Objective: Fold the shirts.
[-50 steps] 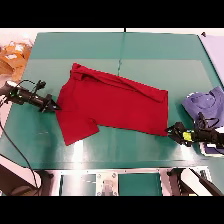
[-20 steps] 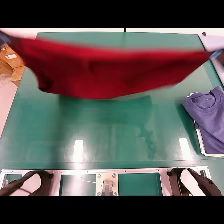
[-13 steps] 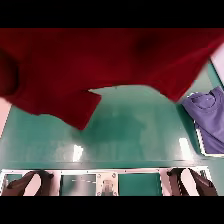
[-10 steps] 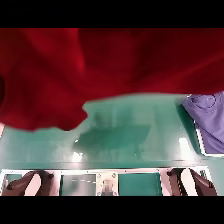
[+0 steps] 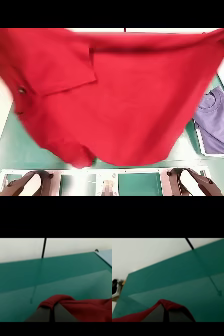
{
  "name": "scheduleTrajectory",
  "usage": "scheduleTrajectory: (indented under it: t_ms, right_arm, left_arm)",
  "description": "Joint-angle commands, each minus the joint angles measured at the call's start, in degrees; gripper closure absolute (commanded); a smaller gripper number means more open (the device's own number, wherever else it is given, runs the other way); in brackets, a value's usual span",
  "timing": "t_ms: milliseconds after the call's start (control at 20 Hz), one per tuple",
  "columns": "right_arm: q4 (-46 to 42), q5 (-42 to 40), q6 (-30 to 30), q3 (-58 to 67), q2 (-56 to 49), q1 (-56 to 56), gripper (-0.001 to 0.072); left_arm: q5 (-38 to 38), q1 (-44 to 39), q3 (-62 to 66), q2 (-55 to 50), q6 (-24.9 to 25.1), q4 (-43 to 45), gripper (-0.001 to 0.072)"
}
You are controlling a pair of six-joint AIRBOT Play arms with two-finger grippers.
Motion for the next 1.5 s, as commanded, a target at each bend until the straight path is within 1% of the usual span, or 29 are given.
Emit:
scheduleTrajectory:
  t_ms: [0,50,150,300,450,550,850,1050,1100,1200,1250,1350,1450]
  right_arm:
    - [0.1,-12.1,-3.1,-11.4,-10.7,8.5,0.0696]
    - [0.2,-14.4,-3.1,-11.7,-15.4,9.5,0.0696]
    - [0.4,-17.4,-3.0,-10.5,-24.6,10.4,0.0696]
    - [0.4,-17.9,-3.0,-5.4,-36.5,10.8,0.0696]
    - [0.4,-17.9,-3.0,2.3,-44.8,10.8,0.0696]
    - [0.4,-17.9,-3.0,7.9,-48.4,10.8,0.0696]
    - [0.4,-18.1,-3.0,20.9,-53.4,10.8,0.0696]
    - [0.3,-19.3,-3.0,22.3,-53.7,10.8,0.0696]
    - [0.0,-18.4,-3.0,22.2,-53.9,10.8,0.0696]
    - [-2.7,-13.2,-3.0,22.2,-54.1,10.5,0.0697]
    - [-5.1,-9.5,-2.9,22.2,-54.1,10.3,0.0697]
    - [-10.0,-2.1,0.7,22.2,-54.0,9.5,0.0698]
    - [-16.2,4.3,3.0,22.1,-53.4,9.3,0.0699]
  left_arm:
    - [6.9,-3.7,-14.4,-11.5,6.1,-2.4,0.0683]
    - [10.0,-4.7,-16.5,-15.5,7.1,-2.2,0.0684]
    - [14.4,-6.0,-17.3,-24.5,7.3,-2.5,0.0684]
    - [20.7,-6.0,-17.0,-32.4,7.3,-6.3,0.0684]
    - [27.4,-6.0,-16.5,-35.1,7.4,-7.3,0.0684]
    - [28.7,-6.0,-15.0,-36.2,9.2,-7.7,0.0684]
    - [32.6,-6.0,-8.7,-36.9,10.8,-7.8,0.0684]
    - [32.9,-6.0,-7.8,-37.0,11.4,-7.4,0.0684]
    - [32.3,-6.0,-7.8,-37.2,11.6,-7.0,0.0684]
    - [29.7,-6.0,-7.9,-37.6,11.6,-3.8,0.0684]
    - [27.6,-5.8,-7.8,-37.6,10.6,-1.5,0.0684]
    - [23.5,-5.8,-7.9,-37.6,8.6,4.2,0.0684]
    - [18.6,-5.8,-7.8,-37.6,7.2,9.7,0.0684]
